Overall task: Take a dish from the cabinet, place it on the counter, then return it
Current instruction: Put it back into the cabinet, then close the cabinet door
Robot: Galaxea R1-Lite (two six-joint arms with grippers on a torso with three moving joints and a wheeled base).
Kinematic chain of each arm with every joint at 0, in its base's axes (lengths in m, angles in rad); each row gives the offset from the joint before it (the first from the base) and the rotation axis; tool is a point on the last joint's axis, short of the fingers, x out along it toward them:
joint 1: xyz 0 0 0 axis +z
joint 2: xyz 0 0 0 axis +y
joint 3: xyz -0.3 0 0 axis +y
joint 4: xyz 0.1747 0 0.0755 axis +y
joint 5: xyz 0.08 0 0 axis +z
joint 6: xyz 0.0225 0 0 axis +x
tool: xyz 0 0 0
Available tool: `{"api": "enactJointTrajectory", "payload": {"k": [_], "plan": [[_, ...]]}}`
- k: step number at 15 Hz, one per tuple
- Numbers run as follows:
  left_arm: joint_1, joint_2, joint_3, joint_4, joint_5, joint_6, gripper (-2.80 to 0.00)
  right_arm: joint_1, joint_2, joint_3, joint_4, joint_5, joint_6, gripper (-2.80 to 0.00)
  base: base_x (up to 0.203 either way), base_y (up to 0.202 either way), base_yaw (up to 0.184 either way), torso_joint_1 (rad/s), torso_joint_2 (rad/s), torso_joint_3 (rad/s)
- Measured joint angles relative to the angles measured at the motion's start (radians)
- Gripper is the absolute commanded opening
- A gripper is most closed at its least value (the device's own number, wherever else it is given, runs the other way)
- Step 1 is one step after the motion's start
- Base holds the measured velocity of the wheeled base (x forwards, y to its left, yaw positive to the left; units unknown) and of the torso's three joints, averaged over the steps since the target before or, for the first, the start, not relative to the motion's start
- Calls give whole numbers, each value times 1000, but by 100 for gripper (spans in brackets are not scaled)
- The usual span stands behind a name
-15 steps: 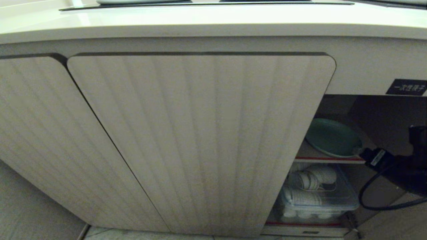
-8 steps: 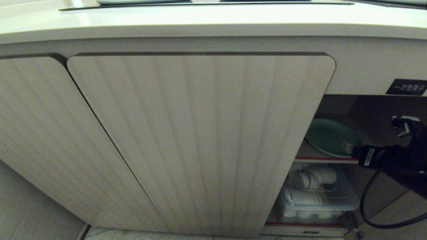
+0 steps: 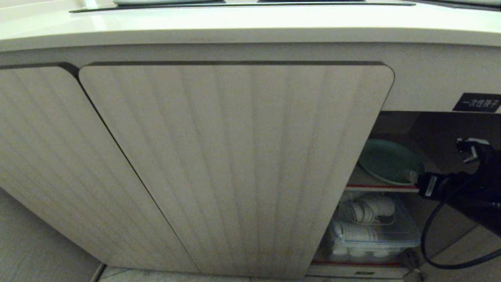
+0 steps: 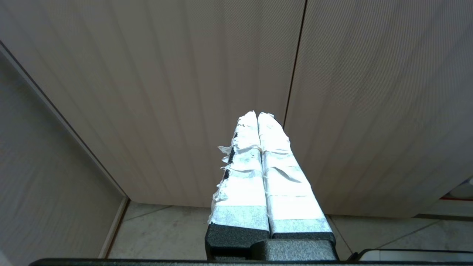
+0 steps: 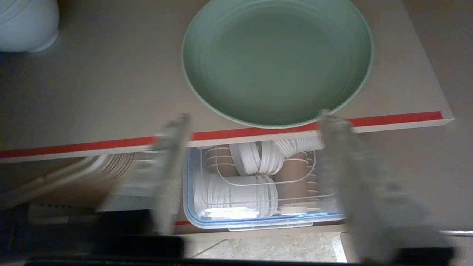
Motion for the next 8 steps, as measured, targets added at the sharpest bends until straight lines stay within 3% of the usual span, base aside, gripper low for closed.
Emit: {"api": "enactJointTrajectory", "payload": {"k": [8], "plan": [[0, 0, 0, 0, 0, 0, -280, 1, -40, 36, 1, -1, -1, -280, 0, 0, 0, 0, 0, 0]]}}
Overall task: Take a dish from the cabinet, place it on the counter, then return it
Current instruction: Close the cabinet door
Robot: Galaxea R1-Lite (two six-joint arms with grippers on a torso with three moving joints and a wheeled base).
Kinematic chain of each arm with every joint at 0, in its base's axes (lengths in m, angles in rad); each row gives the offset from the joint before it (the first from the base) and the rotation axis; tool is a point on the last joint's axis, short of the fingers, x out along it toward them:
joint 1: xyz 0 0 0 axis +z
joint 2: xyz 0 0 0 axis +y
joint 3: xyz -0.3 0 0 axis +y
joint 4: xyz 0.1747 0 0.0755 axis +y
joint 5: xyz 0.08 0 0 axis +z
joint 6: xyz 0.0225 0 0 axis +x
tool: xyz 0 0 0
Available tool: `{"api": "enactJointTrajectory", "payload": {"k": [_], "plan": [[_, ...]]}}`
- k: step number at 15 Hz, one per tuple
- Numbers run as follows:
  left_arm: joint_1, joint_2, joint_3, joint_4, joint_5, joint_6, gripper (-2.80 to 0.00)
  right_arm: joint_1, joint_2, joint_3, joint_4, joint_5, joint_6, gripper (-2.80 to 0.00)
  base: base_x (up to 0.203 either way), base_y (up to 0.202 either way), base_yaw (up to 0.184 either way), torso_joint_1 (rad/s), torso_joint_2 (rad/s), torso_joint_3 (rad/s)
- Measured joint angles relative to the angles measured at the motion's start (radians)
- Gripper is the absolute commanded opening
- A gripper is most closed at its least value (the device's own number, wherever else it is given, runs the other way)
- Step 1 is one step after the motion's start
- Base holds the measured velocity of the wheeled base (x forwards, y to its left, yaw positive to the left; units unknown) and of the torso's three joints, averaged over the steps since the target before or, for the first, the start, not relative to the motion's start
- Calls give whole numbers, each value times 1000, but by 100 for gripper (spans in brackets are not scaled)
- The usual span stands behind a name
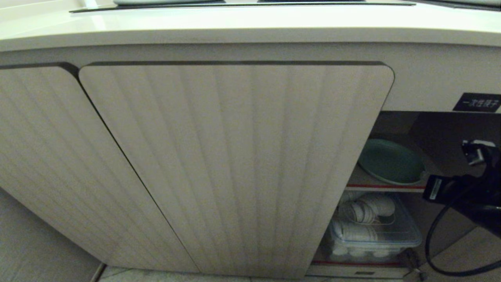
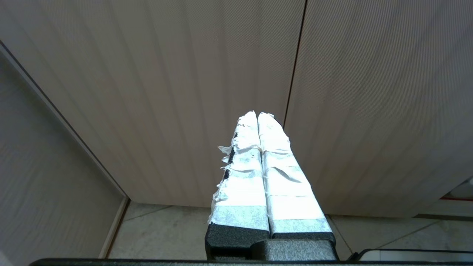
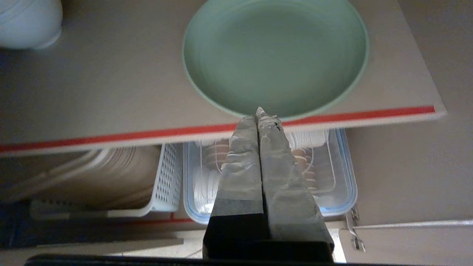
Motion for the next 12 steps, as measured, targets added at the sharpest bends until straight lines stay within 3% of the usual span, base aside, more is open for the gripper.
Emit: {"api": "enactJointTrajectory", "payload": {"k": [12], "plan": [[0, 0, 0, 0, 0, 0, -280, 7, -262, 149, 17, -18, -16, -280, 0, 0, 0, 0, 0, 0]]}}
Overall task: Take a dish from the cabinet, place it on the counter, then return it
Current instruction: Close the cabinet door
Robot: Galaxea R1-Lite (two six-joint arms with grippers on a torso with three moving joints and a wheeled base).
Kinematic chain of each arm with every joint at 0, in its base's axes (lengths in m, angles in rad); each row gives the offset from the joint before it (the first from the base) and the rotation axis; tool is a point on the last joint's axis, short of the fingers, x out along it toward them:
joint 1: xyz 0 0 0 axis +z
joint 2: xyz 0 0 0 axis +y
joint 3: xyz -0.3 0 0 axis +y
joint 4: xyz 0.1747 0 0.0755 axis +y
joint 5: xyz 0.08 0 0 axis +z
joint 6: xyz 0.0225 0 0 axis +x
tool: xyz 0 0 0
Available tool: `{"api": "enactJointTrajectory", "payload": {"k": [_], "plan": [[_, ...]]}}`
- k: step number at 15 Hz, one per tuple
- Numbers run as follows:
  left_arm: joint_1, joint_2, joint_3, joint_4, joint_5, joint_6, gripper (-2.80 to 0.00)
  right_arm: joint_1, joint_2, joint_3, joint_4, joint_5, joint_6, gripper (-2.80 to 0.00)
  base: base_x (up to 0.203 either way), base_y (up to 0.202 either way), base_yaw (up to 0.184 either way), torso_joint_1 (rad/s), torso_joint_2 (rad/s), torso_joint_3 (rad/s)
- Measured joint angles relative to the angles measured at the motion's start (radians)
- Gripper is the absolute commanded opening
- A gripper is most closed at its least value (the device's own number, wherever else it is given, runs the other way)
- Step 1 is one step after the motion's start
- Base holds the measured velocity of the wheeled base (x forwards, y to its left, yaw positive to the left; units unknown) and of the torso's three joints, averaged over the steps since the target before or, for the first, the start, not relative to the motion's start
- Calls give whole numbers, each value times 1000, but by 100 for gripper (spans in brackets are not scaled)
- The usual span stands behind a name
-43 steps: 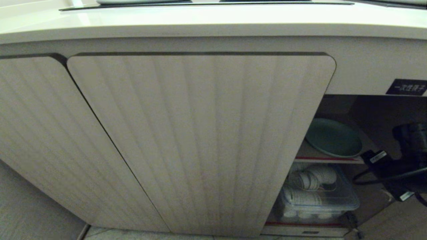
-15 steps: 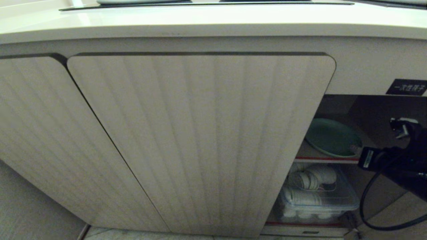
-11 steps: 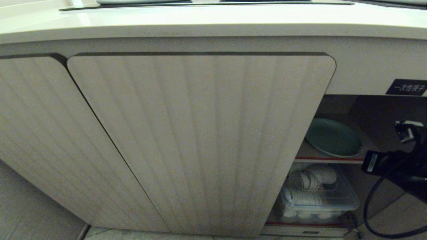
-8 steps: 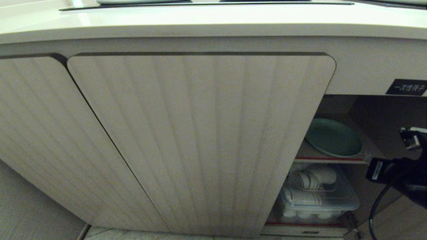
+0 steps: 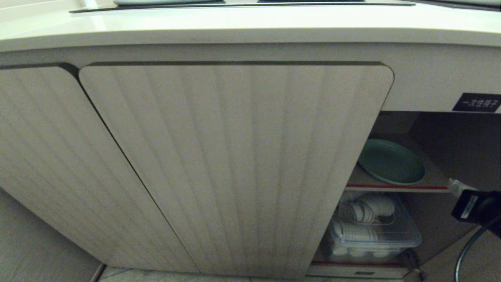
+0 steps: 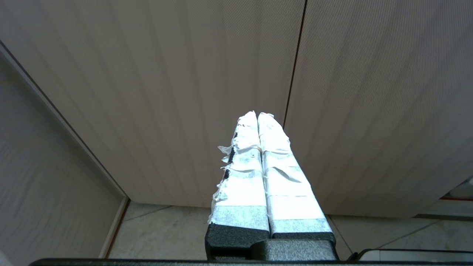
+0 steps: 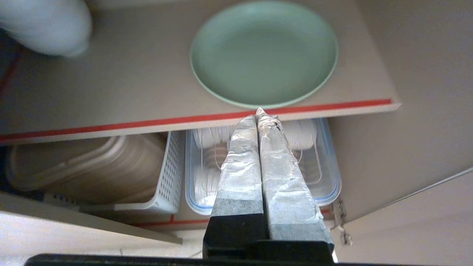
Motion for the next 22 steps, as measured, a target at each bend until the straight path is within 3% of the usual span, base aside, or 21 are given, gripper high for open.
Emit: {"api": "enactJointTrajectory", "payload": {"k": [12, 22], "plan": [[0, 0, 0, 0, 0, 0, -280, 23, -354, 192, 60, 7, -85, -280, 0, 0, 0, 0, 0, 0], [0, 0, 0, 0, 0, 0, -280, 29, -855, 213, 634, 26, -180, -280, 0, 0, 0, 0, 0, 0]]}}
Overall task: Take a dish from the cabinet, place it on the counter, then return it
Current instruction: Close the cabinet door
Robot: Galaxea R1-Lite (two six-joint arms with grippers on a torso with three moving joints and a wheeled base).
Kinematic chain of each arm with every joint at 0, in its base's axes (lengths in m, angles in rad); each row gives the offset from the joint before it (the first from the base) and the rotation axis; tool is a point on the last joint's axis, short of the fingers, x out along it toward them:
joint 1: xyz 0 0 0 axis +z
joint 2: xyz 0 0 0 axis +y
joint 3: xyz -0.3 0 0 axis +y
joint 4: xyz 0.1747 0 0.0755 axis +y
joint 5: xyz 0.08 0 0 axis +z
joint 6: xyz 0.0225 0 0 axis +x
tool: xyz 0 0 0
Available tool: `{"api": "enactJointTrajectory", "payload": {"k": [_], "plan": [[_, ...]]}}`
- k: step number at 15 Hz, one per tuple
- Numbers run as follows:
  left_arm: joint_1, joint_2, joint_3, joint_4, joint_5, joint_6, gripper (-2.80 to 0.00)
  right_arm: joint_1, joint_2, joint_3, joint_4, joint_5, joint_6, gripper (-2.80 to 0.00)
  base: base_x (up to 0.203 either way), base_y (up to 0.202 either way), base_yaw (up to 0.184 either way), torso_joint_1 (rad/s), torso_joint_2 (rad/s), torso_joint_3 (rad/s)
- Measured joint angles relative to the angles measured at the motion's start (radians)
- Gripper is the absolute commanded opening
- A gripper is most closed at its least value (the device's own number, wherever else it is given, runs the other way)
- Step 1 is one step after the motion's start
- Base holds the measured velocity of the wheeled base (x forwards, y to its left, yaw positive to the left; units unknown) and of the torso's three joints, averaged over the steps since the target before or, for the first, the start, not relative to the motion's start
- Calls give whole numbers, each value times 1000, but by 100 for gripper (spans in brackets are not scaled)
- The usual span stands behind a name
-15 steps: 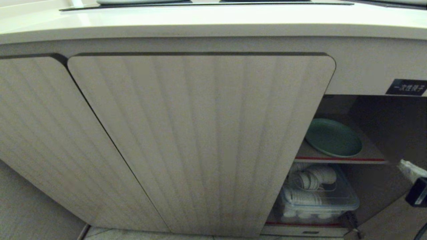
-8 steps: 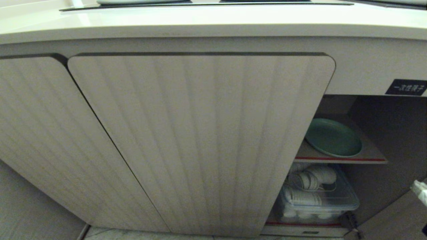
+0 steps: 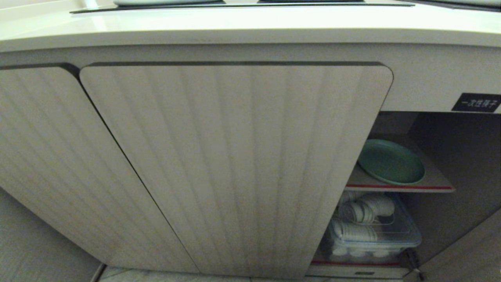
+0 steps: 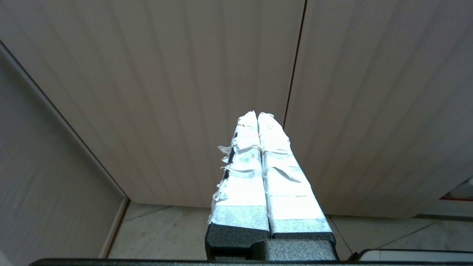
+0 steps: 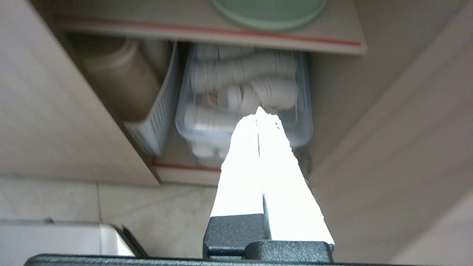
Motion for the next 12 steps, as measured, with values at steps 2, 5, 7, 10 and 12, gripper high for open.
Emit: {"api": "enactJointTrajectory", "payload": {"k": [2, 5, 7, 10, 12], "plan": [[0, 0, 0, 0, 0, 0, -280, -3, -117, 0, 116, 2, -20, -280, 0, 0, 0, 0, 0, 0], [0, 0, 0, 0, 0, 0, -280, -7, -259, 0, 235, 30, -19, -280, 0, 0, 0, 0, 0, 0], [0, 0, 0, 0, 0, 0, -280, -10, -331, -1, 266, 38, 11, -280, 0, 0, 0, 0, 0, 0], [0, 0, 0, 0, 0, 0, -280, -13, -406, -1, 266, 36, 70, -280, 0, 0, 0, 0, 0, 0], [0, 0, 0, 0, -1, 0, -280, -13, -426, -1, 266, 35, 85, -280, 0, 0, 0, 0, 0, 0]]}}
